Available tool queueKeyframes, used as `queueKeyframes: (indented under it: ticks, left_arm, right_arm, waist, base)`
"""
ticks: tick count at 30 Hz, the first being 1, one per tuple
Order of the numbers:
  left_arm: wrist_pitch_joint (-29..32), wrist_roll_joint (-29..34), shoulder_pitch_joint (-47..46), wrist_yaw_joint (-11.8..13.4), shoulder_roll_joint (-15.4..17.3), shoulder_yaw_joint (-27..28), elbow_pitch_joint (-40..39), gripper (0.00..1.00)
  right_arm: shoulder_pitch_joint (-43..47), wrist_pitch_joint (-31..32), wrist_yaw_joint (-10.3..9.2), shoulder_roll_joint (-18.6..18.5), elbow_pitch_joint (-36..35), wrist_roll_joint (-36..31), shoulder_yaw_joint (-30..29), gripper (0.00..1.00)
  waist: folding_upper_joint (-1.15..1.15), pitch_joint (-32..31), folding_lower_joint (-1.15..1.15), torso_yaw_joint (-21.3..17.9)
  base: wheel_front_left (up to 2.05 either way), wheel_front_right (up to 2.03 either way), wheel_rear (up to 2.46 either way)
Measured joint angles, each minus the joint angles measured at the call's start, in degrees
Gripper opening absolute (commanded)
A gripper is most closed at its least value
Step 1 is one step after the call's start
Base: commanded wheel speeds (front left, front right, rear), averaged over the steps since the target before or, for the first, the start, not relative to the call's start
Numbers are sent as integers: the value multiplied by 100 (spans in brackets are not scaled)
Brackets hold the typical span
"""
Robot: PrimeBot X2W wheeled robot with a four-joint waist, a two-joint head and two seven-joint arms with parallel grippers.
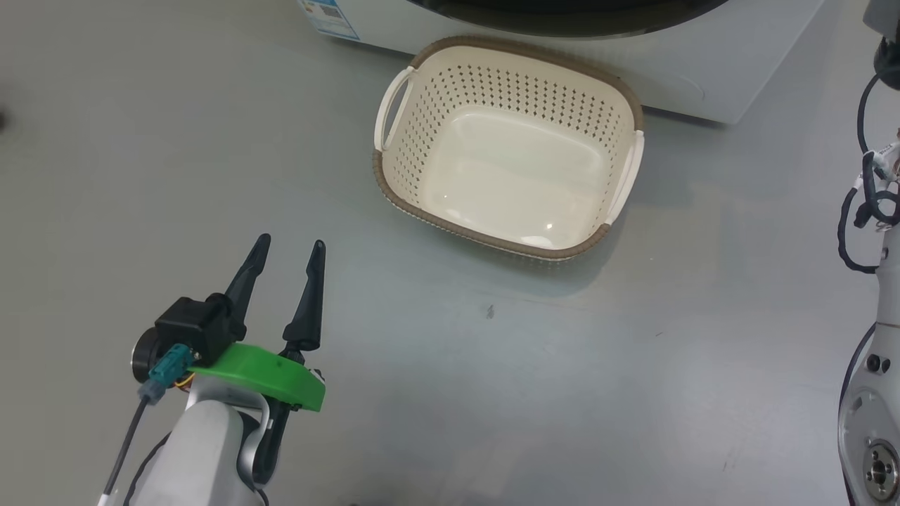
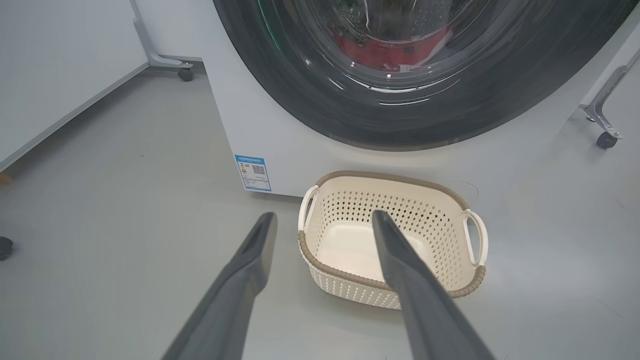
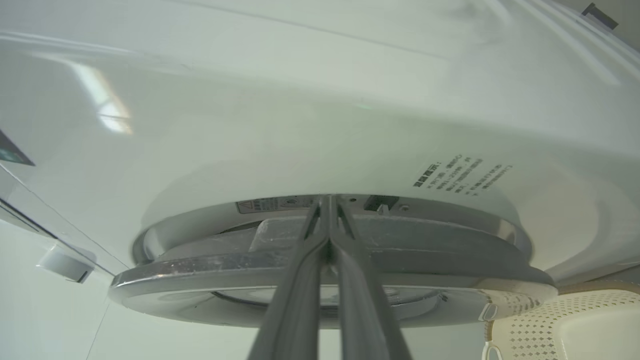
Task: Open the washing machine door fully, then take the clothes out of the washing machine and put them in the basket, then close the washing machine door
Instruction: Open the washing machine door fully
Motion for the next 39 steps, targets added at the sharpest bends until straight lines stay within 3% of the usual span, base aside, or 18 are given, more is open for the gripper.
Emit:
queueKeyframes:
  ticks: [12, 39]
  left_arm:
    - [1, -205, -8, -1, -19, -119, 59, 100]
    - [1, -352, -7, -19, -22, -253, 110, 100]
  right_arm:
    - [-549, 359, -2, 47, 970, 313, -258, 0]
    - [-1364, 875, -4, -209, 2092, 332, -271, 0]
  waist:
    - [0, 169, 0, 299]
    - [0, 142, 0, 438]
  base:
    - [0, 0, 0]
    - [0, 0, 0]
